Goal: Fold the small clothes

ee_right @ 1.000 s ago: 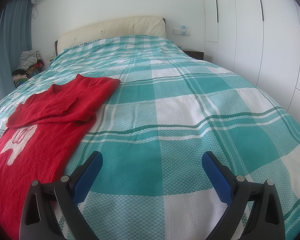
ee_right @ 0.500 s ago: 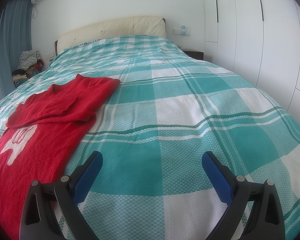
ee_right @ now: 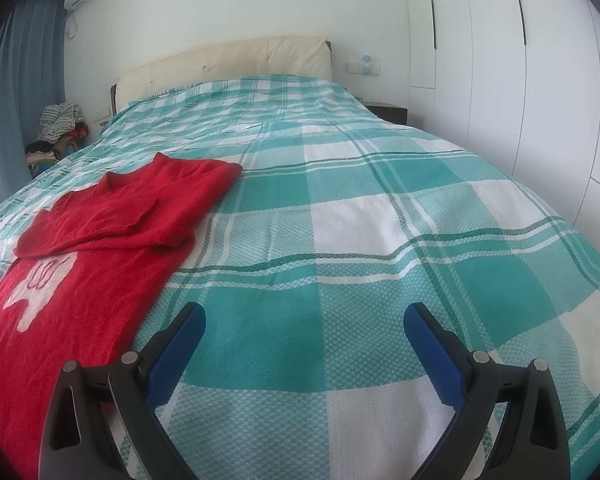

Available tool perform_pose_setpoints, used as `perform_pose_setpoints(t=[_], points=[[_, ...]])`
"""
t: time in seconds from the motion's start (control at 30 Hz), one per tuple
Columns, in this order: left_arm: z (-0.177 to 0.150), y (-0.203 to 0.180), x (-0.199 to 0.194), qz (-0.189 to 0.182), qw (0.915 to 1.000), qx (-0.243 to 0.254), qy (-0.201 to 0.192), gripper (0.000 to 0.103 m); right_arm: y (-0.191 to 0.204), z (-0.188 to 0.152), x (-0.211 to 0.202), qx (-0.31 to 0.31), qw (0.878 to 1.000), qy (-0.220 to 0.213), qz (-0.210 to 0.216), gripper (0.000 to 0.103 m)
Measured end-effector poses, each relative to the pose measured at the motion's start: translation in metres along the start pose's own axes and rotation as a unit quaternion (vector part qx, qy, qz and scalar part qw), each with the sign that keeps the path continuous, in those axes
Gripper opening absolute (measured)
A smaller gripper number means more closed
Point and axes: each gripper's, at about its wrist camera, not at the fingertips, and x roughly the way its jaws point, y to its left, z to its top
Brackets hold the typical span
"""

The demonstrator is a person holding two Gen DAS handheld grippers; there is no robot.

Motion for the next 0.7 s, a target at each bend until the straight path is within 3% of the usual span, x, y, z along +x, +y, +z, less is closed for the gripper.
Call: perform_pose_setpoints(t=[0.17,0.43,0.7], points=[[-0.001,-0.004,-0.007,-0.002,0.9999,0.008,-0.012,0.102,0.002,-0.001,-0.006,0.0,1.0,-0.011,0.015,0.099],[-0.005,0.007,-0.036,-0.039,0.9962,-0.015,-0.076,0.102,-0.007,-0.004,-0.028,0.026,0.996,-0.06,0.063,0.099],[-0.002,0.006,-0.011,-0.047,0.9988,-0.012,-0.009,0.102,-0.002,-0.004,-0.034,0.02,0.995,-0.08,0.05,0.101]])
